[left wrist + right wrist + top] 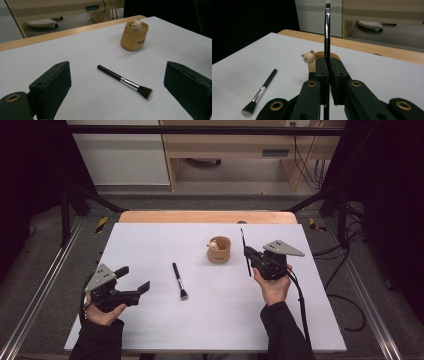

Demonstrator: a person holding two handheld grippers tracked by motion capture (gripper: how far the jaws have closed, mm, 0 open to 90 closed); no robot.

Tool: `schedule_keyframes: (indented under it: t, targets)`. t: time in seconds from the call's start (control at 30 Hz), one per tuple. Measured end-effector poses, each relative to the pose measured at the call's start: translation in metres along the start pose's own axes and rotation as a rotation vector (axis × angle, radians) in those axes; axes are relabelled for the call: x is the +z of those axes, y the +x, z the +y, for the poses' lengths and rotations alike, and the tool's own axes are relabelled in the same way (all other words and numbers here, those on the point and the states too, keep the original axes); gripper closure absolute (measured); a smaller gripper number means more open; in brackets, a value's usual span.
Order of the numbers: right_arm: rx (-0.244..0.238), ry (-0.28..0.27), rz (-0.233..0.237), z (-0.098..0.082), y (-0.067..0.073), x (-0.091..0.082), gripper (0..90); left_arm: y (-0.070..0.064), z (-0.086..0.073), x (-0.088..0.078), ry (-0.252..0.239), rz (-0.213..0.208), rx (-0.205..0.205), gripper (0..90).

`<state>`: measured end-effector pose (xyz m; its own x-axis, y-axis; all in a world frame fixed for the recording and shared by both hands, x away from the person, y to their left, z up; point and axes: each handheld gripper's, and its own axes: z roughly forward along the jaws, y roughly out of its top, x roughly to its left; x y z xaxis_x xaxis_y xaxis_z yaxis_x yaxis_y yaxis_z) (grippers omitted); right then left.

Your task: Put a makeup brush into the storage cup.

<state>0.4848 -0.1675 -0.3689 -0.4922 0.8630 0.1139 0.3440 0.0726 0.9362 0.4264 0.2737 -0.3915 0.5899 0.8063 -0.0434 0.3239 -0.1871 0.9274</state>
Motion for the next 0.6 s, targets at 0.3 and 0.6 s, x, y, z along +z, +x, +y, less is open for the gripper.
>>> schedule_keyframes:
  t: [0.3,0.6]
  targets:
    - [0.005,-0.028,-0.030,0.012,0.000,0.013,85.9,0.000,0.000,0.000,0.000,-0.002,-0.003,6.9]
    - [0.007,-0.070,-0.067,0.028,0.002,0.029,85.9,0.001,0.000,0.000,-0.002,-0.004,-0.004,6.9]
